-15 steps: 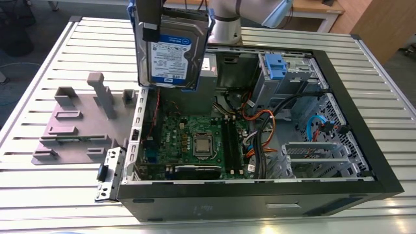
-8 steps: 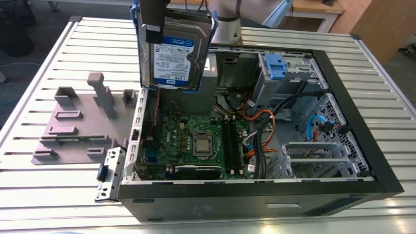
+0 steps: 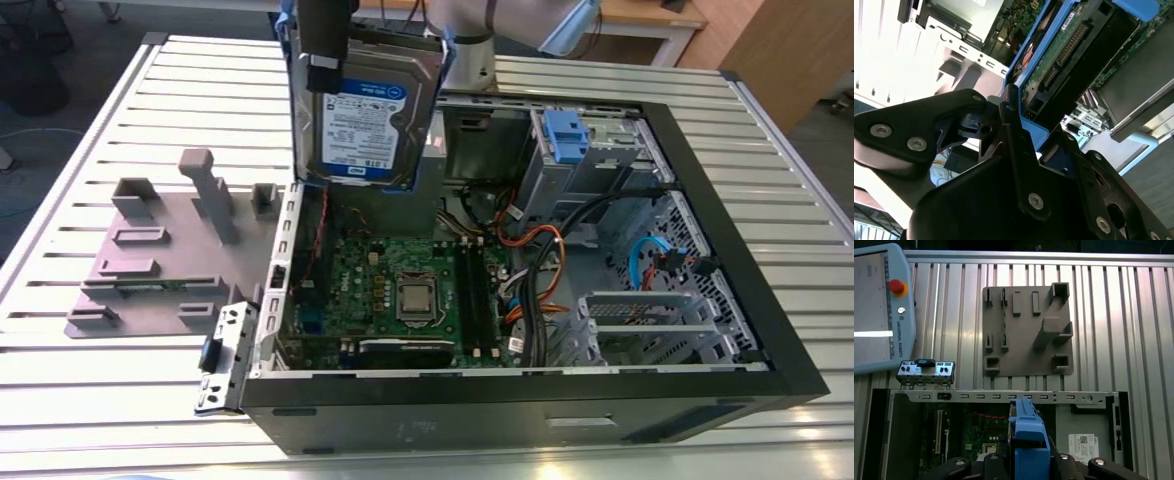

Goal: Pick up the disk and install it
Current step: 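Pick up the disk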

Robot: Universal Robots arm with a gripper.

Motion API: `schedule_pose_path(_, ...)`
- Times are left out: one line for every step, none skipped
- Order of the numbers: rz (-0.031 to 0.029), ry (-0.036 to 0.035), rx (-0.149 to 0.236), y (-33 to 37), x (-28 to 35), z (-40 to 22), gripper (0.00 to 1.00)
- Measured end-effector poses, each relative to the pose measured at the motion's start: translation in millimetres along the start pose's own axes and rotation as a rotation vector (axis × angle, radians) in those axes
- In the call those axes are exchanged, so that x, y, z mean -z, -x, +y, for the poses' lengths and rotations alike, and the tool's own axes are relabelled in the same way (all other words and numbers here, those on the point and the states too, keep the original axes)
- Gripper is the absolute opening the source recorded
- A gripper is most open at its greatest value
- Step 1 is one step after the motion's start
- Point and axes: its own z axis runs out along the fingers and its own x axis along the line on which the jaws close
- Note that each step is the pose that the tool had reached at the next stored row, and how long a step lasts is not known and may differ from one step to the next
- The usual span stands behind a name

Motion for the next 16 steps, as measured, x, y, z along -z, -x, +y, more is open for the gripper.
schedule_pose_path(0.0000,0.0002,0.000,-0.4,0.0,-0.7,0.37)
schedule_pose_path(0.0001,0.0004,0.000,-0.9,0.1,-1.3,0.37)
schedule_pose_path(0.0002,0.0006,0.000,-1.3,0.2,-1.9,0.37)
schedule_pose_path(0.0002,0.0007,0.000,-1.8,0.2,-2.5,0.37)
schedule_pose_path(0.0001,0.0008,0.000,-2.4,0.1,-3.1,0.37)
schedule_pose_path(0.0001,0.0010,0.000,-3.1,0.1,-3.7,0.37)
schedule_pose_path(0.0002,0.0011,0.000,-3.7,0.1,-4.1,0.37)
schedule_pose_path(0.0002,0.0013,0.000,-4.6,0.2,-4.6,0.37)
schedule_pose_path(0.0002,0.0013,0.000,-5.5,0.1,-5.0,0.37)
schedule_pose_path(0.0001,0.0014,0.000,-6.5,0.1,-5.4,0.37)
schedule_pose_path(0.0001,0.0014,0.000,-7.6,0.0,-5.8,0.37)
schedule_pose_path(0.0001,0.0015,0.000,-8.7,0.0,-6.2,0.37)
schedule_pose_path(0.0001,0.0016,0.000,-9.8,0.0,-6.6,0.37)
schedule_pose_path(0.0001,0.0017,0.000,-10.9,-0.1,-7.0,0.37)
schedule_pose_path(0.0000,0.0017,0.000,-11.9,-0.1,-7.4,0.37)
schedule_pose_path(0.0001,0.0018,0.000,-12.8,-0.1,-7.7,0.37)
